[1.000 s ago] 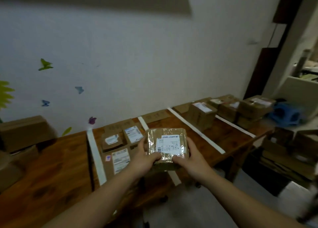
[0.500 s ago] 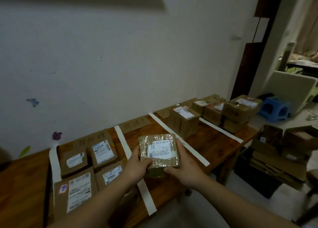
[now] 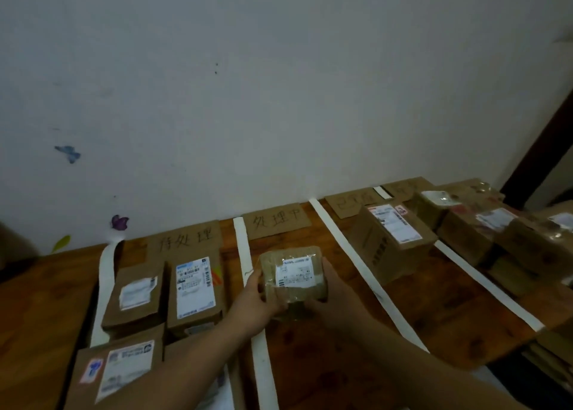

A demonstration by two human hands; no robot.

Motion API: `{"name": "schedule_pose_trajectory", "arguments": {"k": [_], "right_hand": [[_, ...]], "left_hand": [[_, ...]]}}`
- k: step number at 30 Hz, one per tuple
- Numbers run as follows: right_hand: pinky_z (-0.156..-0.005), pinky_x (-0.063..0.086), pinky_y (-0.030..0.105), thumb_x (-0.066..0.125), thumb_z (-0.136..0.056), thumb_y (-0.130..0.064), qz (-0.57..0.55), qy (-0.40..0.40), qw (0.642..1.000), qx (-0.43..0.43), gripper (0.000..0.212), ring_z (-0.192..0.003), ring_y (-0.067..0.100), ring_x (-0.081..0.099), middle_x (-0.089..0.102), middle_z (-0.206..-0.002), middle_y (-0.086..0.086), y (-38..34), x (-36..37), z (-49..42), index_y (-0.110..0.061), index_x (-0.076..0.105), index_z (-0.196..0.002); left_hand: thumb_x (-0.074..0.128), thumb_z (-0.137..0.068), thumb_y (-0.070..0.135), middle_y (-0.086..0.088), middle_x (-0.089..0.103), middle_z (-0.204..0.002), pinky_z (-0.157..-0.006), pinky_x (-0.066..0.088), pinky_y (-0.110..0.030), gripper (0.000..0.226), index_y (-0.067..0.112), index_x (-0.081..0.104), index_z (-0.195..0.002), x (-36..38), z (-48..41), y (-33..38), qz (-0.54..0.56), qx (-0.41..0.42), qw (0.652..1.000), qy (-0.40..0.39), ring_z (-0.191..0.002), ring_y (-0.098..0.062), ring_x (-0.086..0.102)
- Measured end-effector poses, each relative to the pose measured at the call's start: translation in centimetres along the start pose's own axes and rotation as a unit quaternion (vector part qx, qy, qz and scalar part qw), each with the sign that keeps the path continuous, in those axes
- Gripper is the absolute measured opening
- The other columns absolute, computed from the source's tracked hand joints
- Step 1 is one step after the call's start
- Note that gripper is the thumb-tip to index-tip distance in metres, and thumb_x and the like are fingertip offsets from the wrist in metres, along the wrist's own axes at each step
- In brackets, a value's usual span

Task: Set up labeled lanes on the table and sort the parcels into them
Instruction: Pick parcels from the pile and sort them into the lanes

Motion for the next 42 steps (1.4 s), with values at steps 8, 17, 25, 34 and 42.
{"name": "schedule_pose_trajectory", "arguments": {"k": [8,17,25,34,42], "right_hand": [[-0.104,0.044,0.033,0.064,-0.088,-0.025,0.035,-0.068,0.997,0.011,0.081,-0.131,0.013,0.045,0.044,-0.144,-0.012,4.5,2.2,-7.7,-0.05,0.01,-0.141],[-0.105,0.043,0.032,0.064,-0.088,-0.014,0.023,-0.136,0.989,0.049,0.089,-0.13,0.01,0.045,0.048,-0.141,-0.011,9.9,4.6,-14.9,-0.037,0.006,-0.151],[-0.098,0.045,0.032,0.067,-0.085,-0.009,0.018,-0.145,0.988,0.057,0.092,-0.131,0.015,0.045,0.047,-0.142,-0.006,10.5,5.1,-20.1,-0.036,0.008,-0.151],[-0.114,0.024,0.044,0.067,-0.082,-0.047,0.139,-0.11,0.984,0.0,0.089,-0.143,0.025,0.016,0.016,-0.156,-0.001,3.5,4.7,-20.4,-0.024,0.015,-0.15],[-0.11,0.031,0.04,0.061,-0.08,-0.053,0.144,-0.176,0.967,-0.113,0.074,-0.137,0.025,0.03,0.032,-0.149,0.001,-10.8,13.0,-13.2,-0.029,0.032,-0.145]], "left_hand": [[0.066,-0.086,0.018,0.01,0.054,-0.125,-0.073,0.051,-0.015,0.062,0.036,0.034,-0.136,0.2,-5.8,-3.4,0.028,-0.077,0.995,0.061,-0.099,-0.002,0.053],[0.061,-0.088,0.008,0.006,0.051,-0.136,-0.079,0.038,-0.009,0.065,0.031,0.032,-0.142,-0.2,-11.6,-5.9,0.005,-0.153,0.981,0.118,-0.121,-0.01,0.047],[0.056,-0.09,0.004,0.0,0.045,-0.141,-0.095,0.041,-0.026,0.068,0.028,0.025,-0.145,-1.3,-15.1,-5.7,0.013,-0.189,0.97,0.15,-0.128,-0.018,0.044],[0.06,-0.089,0.03,0.004,0.039,-0.146,-0.101,0.039,-0.036,0.064,0.032,0.029,-0.145,-5.5,-11.7,-1.4,-0.049,-0.156,0.975,0.15,-0.133,-0.022,0.039],[0.064,-0.086,0.028,0.004,0.047,-0.136,-0.085,0.04,-0.017,0.064,0.024,0.035,-0.143,-16.6,3.0,-0.3,-0.119,-0.101,0.958,0.239,-0.115,-0.012,0.049]]}}
Point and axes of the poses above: each hand's wrist, its own z-axis away from the middle knuckle, its own x-axis out of the palm, y = z × x, the point moved 10 cm from there along -z, towards the middle knuckle
